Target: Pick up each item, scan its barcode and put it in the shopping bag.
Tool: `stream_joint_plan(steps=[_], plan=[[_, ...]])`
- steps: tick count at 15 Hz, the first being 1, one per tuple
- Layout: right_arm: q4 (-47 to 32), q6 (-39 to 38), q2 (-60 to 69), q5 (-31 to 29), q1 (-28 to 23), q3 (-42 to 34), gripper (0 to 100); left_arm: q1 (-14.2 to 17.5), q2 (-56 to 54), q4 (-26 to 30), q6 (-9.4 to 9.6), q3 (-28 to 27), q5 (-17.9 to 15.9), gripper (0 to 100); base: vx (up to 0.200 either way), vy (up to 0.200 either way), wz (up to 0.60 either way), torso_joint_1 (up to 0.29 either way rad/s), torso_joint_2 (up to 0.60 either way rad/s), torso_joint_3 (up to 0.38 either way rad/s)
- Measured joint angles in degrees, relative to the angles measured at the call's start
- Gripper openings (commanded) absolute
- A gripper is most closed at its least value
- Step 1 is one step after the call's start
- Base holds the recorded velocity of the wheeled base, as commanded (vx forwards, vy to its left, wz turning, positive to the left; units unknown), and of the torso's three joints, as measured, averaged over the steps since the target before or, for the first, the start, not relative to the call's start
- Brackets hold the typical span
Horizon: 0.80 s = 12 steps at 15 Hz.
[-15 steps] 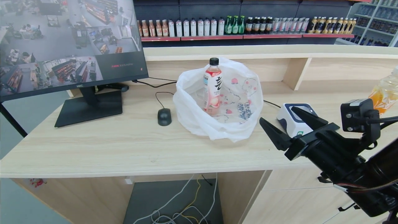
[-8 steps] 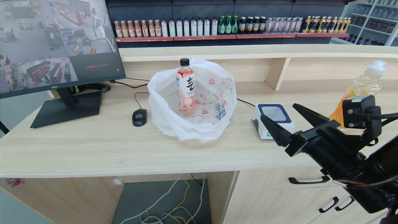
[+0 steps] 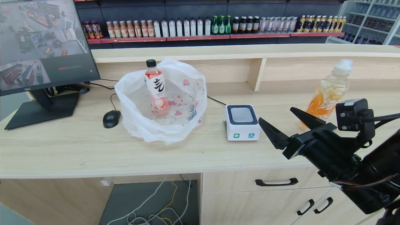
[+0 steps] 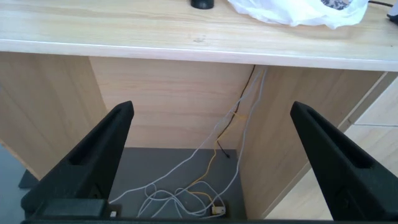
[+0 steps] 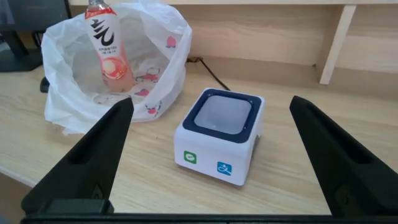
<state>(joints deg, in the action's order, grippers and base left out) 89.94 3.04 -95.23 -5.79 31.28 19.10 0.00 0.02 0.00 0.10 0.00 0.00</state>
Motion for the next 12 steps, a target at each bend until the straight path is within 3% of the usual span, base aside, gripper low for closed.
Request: stream_joint_plan(steps=[10,12], plan=[[0.0,-0.06,-0.72,0.0,0.24,-0.39,100,0.0,0.0,0.0,-0.1,0.0,0.0,100,0.0,-0.2,0.0,0.001,0.0,0.002],[-0.02,-0.06,-1.16,0.0,0.24,-0.32,100,0.0,0.0,0.0,-0.07,0.0,0.0,100,0.0,0.0,0.0,0.0,0.0,0.0]])
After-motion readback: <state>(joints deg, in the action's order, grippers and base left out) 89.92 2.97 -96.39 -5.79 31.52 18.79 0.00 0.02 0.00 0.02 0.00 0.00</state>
